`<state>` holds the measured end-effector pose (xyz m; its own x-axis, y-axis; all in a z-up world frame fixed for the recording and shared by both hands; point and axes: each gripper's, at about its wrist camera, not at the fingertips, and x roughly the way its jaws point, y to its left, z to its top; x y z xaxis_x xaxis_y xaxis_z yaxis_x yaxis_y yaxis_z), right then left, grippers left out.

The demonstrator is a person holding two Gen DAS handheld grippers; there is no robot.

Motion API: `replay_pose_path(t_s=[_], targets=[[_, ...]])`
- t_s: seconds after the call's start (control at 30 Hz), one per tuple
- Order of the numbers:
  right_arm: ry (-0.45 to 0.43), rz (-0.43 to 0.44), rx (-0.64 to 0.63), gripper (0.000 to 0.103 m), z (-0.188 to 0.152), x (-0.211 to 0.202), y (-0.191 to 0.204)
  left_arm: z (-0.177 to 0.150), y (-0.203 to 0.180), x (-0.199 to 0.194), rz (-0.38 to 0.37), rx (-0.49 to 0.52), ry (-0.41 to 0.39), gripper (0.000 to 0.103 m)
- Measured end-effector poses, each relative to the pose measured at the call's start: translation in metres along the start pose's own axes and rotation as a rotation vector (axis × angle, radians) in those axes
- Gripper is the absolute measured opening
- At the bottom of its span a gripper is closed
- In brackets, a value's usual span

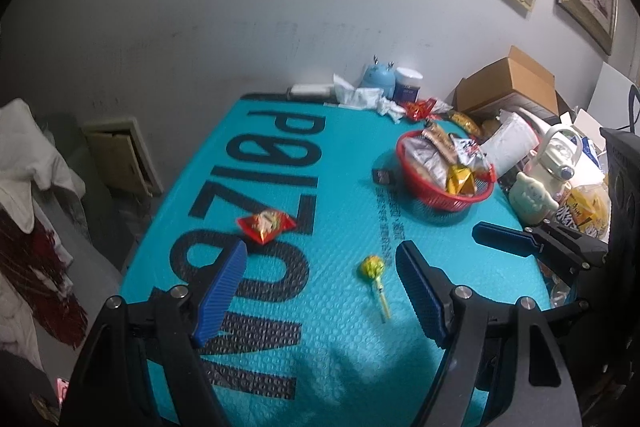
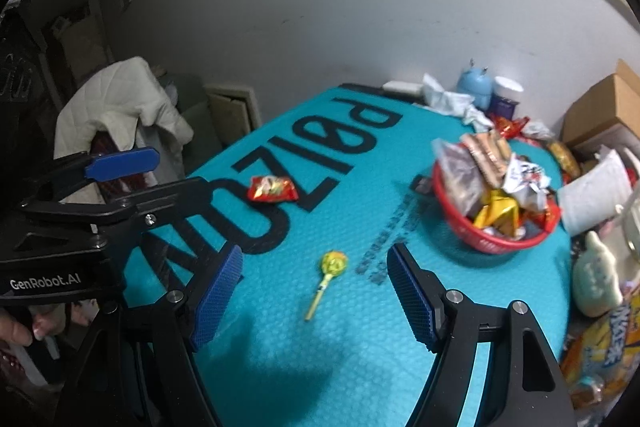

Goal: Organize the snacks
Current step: 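Move both open grippers back toward the lollipop and remaining red candy, then grasp the yellow-green lollipop with the right gripper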

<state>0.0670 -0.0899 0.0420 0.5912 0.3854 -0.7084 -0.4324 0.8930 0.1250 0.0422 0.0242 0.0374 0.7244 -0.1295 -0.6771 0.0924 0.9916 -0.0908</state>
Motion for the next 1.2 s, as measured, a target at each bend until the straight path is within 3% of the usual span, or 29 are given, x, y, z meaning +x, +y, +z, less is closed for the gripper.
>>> replay_pose_path(t_s=[0.4, 0.6, 0.77, 0.87, 1.13, 1.2], targets=[[0.119, 0.031, 0.015, 0.074, -0.007, 0.058, -0.004, -0.011, 0.030, 0.050, -0.037, -0.061, 0.098, 0.076], [0.196, 0.025, 0.043, 0.063, -0.012, 0.088, -0.012, -0.013, 0.043, 0.075, -0.060, -0.094, 0.140, 0.076], [0.230, 0.033, 0.068, 0.061, -0.015, 0.106, -0.019, -0.011, 0.054, 0.094, -0.070, -0.118, 0.160, 0.076], [0.254, 0.047, 0.101, 0.056, -0.017, 0.117, -0.026, -0.010, 0.062, 0.107, -0.079, -0.142, 0.174, 0.076], [0.246, 0.040, 0.099, 0.026, -0.014, 0.129, -0.034, -0.002, 0.072, 0.133, -0.084, -0.157, 0.190, 0.076], [0.241, 0.048, 0.091, 0.026, -0.011, 0.132, -0.035, 0.002, 0.072, 0.138, -0.079, -0.152, 0.188, 0.076]])
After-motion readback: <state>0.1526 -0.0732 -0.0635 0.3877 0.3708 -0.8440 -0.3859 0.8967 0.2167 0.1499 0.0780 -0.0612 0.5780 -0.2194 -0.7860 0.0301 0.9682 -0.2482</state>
